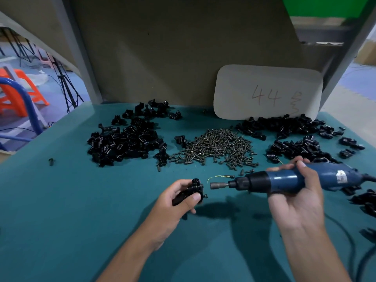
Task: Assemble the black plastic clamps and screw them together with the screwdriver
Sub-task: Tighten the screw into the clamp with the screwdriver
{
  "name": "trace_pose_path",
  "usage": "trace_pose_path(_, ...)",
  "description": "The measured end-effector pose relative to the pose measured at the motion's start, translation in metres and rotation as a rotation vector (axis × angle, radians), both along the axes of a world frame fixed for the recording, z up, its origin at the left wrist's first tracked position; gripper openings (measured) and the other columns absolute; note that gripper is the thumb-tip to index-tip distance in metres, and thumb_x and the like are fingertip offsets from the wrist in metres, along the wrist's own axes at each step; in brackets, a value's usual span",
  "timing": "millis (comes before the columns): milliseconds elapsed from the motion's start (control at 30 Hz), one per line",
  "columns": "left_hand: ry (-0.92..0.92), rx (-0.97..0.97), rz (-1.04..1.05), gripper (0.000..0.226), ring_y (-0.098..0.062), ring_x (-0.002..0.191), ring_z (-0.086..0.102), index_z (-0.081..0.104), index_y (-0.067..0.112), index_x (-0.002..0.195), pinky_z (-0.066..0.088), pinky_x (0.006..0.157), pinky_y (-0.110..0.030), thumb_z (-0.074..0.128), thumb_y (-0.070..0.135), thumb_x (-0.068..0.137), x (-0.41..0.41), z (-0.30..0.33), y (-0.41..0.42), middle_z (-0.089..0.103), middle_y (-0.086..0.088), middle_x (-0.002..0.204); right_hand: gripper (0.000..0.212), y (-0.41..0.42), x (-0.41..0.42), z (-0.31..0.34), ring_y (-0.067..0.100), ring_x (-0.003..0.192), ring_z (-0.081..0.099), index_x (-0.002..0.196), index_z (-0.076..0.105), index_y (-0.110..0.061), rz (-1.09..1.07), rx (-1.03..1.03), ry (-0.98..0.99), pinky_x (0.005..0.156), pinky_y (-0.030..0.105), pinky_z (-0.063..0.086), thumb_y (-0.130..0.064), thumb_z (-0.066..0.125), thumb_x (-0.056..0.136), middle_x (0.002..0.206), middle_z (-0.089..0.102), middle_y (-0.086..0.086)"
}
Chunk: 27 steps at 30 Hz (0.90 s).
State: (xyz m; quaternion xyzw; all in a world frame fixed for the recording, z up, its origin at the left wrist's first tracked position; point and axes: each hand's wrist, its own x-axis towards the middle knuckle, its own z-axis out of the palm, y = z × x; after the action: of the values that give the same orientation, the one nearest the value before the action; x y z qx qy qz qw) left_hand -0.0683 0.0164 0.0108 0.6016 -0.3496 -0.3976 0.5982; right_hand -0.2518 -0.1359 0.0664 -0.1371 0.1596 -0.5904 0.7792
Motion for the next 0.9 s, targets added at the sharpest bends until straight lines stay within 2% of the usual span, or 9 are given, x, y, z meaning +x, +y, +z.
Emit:
trace_pose_path(100,-0.033,0.003,-0.023,0.033,-0.014,0.083,0.066,0.064,0.025,0.119,0.050,0.079,-0.033,0.067,0.039,0.090,-0.001,0.000,0.001,0.076,-0.004,0.105,0.025,0.001,0.003,-0.002,0.005,0.070,0.059,0.104,0.058,-0.026,-0.025,-0.035,0.032,0.073,0.029,0.054,-0.007,0.064,0.089,0.091,0.065,-0.013)
trace_pose_path(167,-0.045,-0.002,-0.045,0.032,-0.014,0.084,0.066,0.064,0.025,0.119,0.049,0.078,-0.035,0.064,0.041,0.091,-0.002,0.001,0.002,0.076,-0.003,0.104,0.027,0.001,0.005,-0.003,0.005,0.072,0.057,0.106,0.056,-0.028,-0.046,-0.073,0.064,0.074,0.029,0.053,-0.006,0.062,0.091,0.096,0.065,-0.014)
trace_pose_path(500,-0.107,-0.016,-0.076,0.028,-0.010,0.077,0.064,0.066,0.025,0.111,0.047,0.066,-0.021,0.061,0.046,0.094,-0.003,0.003,0.003,0.076,-0.002,0.101,0.028,0.005,0.005,-0.005,0.005,0.072,0.056,0.109,0.053,-0.028,-0.061,-0.147,0.083,0.076,0.029,0.051,-0.007,0.061,0.092,0.097,0.064,-0.014)
trace_pose_path(600,-0.121,-0.009,-0.059,0.028,-0.012,0.080,0.067,0.066,0.026,0.111,0.052,0.073,-0.027,0.061,0.045,0.091,-0.002,0.001,0.002,0.076,-0.002,0.102,0.025,0.009,0.005,-0.005,0.006,0.073,0.057,0.105,0.057,-0.028,-0.080,-0.165,0.108,0.075,0.030,0.052,-0.007,0.062,0.092,0.096,0.064,-0.014)
trace_pose_path(700,-0.072,-0.016,-0.073,0.028,-0.022,0.090,0.073,0.064,0.020,0.114,0.056,0.084,-0.035,0.063,0.040,0.094,-0.003,-0.001,0.001,0.077,-0.005,0.104,0.026,0.013,0.006,-0.002,0.006,0.076,0.057,0.107,0.057,-0.029,-0.093,-0.203,0.129,0.076,0.030,0.052,-0.007,0.061,0.094,0.100,0.062,-0.013)
trace_pose_path(800,-0.049,-0.021,-0.085,0.032,-0.023,0.083,0.073,0.061,0.017,0.116,0.054,0.073,-0.036,0.063,0.038,0.092,-0.004,0.000,0.002,0.078,-0.006,0.101,0.026,0.016,0.005,-0.001,0.005,0.077,0.058,0.105,0.058,-0.030,-0.110,-0.200,0.123,0.074,0.029,0.053,-0.007,0.062,0.094,0.099,0.062,-0.013)
trace_pose_path(900,-0.079,-0.041,-0.059,0.042,-0.015,0.074,0.068,0.062,0.018,0.111,0.050,0.065,-0.030,0.074,0.044,0.080,-0.006,0.000,0.001,0.078,-0.007,0.097,0.022,0.018,0.005,-0.001,0.006,0.076,0.057,0.103,0.058,-0.028,-0.122,-0.175,0.123,0.072,0.030,0.054,-0.008,0.062,0.094,0.095,0.062,-0.013)
